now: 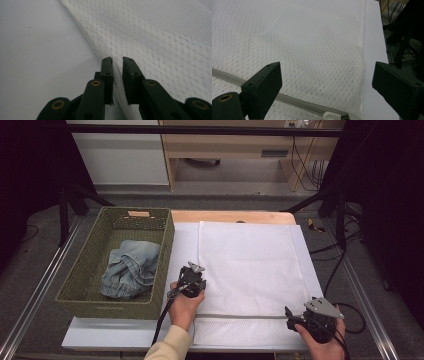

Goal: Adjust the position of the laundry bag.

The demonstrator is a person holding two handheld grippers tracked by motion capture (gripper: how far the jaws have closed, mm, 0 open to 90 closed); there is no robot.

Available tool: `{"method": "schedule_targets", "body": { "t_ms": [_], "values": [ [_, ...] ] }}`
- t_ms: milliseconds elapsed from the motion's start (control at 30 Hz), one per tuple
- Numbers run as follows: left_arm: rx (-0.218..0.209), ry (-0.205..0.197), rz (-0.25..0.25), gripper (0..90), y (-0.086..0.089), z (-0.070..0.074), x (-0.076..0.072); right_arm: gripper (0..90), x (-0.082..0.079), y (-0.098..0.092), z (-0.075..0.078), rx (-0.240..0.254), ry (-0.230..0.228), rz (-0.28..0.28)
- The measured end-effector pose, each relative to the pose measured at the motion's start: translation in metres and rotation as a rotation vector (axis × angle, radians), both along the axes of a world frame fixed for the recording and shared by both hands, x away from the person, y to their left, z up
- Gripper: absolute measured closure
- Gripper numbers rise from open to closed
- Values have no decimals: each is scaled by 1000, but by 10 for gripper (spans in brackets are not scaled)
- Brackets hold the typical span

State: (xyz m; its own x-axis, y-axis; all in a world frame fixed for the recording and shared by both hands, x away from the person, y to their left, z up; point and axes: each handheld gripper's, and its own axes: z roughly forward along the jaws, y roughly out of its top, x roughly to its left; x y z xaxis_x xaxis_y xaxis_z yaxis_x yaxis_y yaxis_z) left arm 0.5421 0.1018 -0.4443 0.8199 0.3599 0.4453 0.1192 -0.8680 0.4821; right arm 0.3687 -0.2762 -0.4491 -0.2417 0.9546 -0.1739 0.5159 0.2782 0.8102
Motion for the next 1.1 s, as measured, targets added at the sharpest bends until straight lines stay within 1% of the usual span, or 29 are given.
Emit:
{"method": "schedule_targets", "body": {
  "t_ms": [67,133,300,367,433,500,600,667,700,800,933,967,1100],
  "values": [
    [-13,9,12,838,0,-1,-1,93,0,0,0,-1,1,-1],
    [-21,5,16,848,0,0,-2,93,0,0,0,-4,1,0],
    [-17,4,12,860,-1,0,-2,94,0,0,0,-3,3,2],
    [-15,-1,17,826,-1,0,-2,94,0,0,0,-2,0,1],
    [-13,-13,28,765,-1,0,-3,94,0,0,0,-1,0,0],
    [-14,-13,41,724,-2,-2,-3,94,0,-1,-1,-5,3,-5],
    [7,-21,40,687,-2,-3,-1,94,0,-1,-1,-10,7,-7],
    [7,-21,42,686,-3,-5,-1,94,0,-2,-1,-10,6,-6],
    [9,-25,43,693,-4,-5,-1,94,0,-2,-1,-8,6,-5],
    [9,-22,36,756,-3,-4,1,93,0,-2,-1,-5,10,-5],
    [17,-29,45,880,-4,-4,1,93,0,-1,-1,-4,10,-4],
    [20,-33,52,893,-4,-4,0,93,0,-1,-1,-5,11,-5],
    [34,-49,71,898,-8,-3,-3,93,1,-1,-1,-7,10,-4]
  ]
}}
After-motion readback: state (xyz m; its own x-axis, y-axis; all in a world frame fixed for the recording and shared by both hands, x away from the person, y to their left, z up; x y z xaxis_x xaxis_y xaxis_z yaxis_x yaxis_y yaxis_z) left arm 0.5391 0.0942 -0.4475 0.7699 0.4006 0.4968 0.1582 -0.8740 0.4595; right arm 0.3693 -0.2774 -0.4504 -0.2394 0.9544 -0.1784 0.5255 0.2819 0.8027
